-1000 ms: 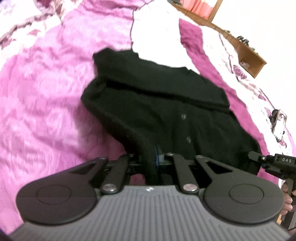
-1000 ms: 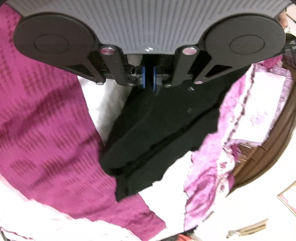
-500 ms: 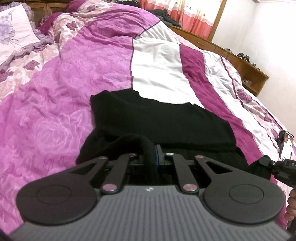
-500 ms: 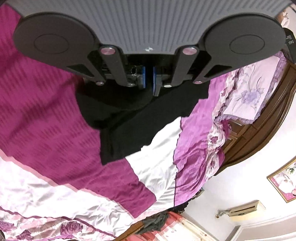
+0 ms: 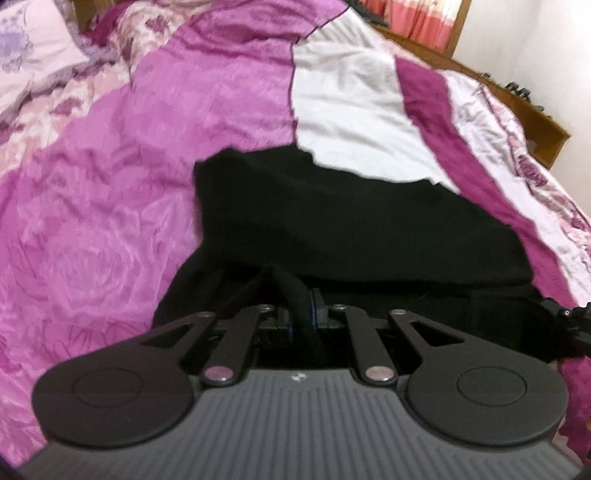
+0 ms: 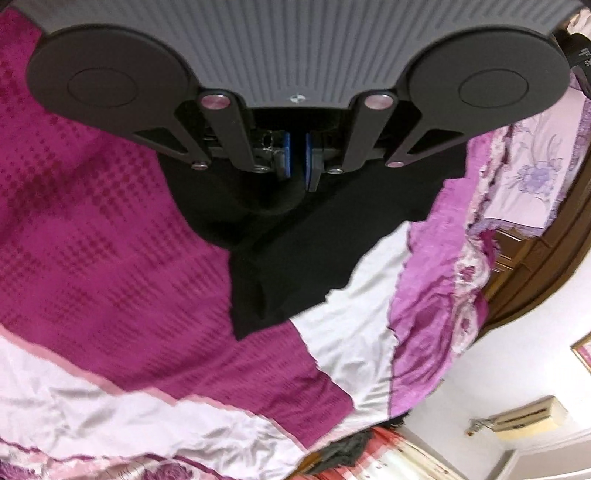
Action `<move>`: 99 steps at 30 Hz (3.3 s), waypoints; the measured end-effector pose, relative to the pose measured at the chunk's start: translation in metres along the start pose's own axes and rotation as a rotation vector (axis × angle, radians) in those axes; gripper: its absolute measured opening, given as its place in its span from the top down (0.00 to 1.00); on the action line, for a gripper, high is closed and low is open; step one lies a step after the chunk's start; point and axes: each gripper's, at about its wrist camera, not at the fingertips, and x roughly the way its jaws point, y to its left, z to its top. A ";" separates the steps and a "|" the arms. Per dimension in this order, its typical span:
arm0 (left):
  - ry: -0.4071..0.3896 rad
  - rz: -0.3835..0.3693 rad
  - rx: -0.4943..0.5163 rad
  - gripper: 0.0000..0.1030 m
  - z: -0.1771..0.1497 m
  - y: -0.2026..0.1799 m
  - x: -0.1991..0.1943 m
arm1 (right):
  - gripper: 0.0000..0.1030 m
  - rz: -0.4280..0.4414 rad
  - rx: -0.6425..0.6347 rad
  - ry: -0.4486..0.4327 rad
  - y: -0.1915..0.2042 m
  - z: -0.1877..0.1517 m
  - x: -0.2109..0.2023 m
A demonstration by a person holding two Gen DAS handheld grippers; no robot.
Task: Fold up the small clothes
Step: 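Grasp the cardigan hem with both grippers and lift it toward the collar, then lay the hem over the collar and open both grippers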
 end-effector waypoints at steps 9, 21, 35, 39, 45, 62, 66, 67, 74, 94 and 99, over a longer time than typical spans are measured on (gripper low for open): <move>0.031 0.008 -0.009 0.89 -0.006 0.008 0.018 | 0.93 -0.041 -0.012 0.009 -0.012 -0.009 0.021; 0.060 -0.035 -0.081 0.87 -0.001 0.015 -0.001 | 0.78 -0.050 -0.002 -0.001 -0.005 -0.006 0.003; 0.030 -0.055 -0.143 0.56 -0.005 0.019 -0.042 | 0.55 -0.032 -0.003 -0.055 0.005 -0.010 -0.051; 0.025 -0.054 -0.151 0.55 -0.006 0.020 -0.050 | 0.53 -0.016 0.005 -0.053 0.009 -0.012 -0.059; 0.035 -0.050 -0.148 0.55 -0.007 0.019 -0.057 | 0.52 -0.012 -0.020 -0.052 0.015 -0.014 -0.064; 0.087 -0.084 -0.132 0.54 -0.015 0.005 -0.060 | 0.43 0.004 -0.135 0.026 0.036 -0.020 -0.049; 0.088 -0.075 -0.110 0.46 -0.016 -0.004 -0.057 | 0.39 0.026 -0.134 0.042 0.043 -0.022 -0.044; 0.088 -0.069 -0.109 0.46 -0.017 -0.005 -0.055 | 0.38 0.031 -0.138 0.048 0.046 -0.024 -0.042; 0.125 -0.079 -0.112 0.46 -0.025 -0.011 -0.046 | 0.32 0.038 -0.196 0.104 0.066 -0.038 -0.021; 0.136 -0.105 -0.183 0.46 -0.006 -0.009 -0.015 | 0.28 -0.076 -0.496 0.137 0.097 -0.021 0.042; 0.171 -0.096 -0.241 0.46 -0.012 -0.001 0.002 | 0.31 -0.086 -0.531 0.152 0.092 -0.033 0.052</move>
